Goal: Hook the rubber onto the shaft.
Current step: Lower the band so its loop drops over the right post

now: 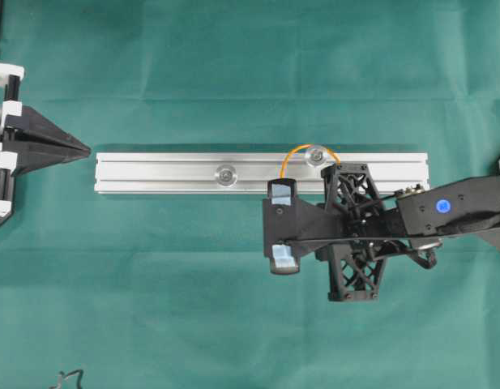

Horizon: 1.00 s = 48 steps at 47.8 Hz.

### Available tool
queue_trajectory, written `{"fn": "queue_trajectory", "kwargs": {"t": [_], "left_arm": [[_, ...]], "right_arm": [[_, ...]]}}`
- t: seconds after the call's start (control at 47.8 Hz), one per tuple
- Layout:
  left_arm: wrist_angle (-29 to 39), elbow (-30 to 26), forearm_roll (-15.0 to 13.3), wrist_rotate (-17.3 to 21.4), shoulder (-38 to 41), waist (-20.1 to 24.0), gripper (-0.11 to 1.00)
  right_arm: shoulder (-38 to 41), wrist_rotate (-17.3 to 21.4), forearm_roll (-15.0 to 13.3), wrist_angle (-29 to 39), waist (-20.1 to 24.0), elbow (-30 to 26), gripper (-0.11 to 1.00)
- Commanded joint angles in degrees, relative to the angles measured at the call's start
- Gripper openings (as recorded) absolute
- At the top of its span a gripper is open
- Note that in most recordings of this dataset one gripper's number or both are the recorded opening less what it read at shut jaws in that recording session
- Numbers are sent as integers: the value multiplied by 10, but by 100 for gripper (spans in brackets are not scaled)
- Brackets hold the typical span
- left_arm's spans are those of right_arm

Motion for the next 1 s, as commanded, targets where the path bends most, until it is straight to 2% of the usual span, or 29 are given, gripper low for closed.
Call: {"fn": "queue_trajectory", "kwargs": {"t": [0.0,0.125,0.418,0.607,0.795,0.983], "left_arm": [[-3,-18,1,0,4,-1,0],[-3,-18,1,0,4,-1,0],[-2,-18,1,0,4,-1,0],[-3,-18,1,0,4,-2,0],[-3,-18,1,0,4,-2,0],[-2,-18,1,0,4,-2,0]], "right_arm": [[-5,12,0,-2,3,-19,7],[-4,41,2,-1,2,-21,7],[-4,151,3,5,2,-21,7],[-4,203,3,3,2,-21,7],[-4,242,9,-7,3,-22,7],[-3,245,9,-13,2,-22,7]]}}
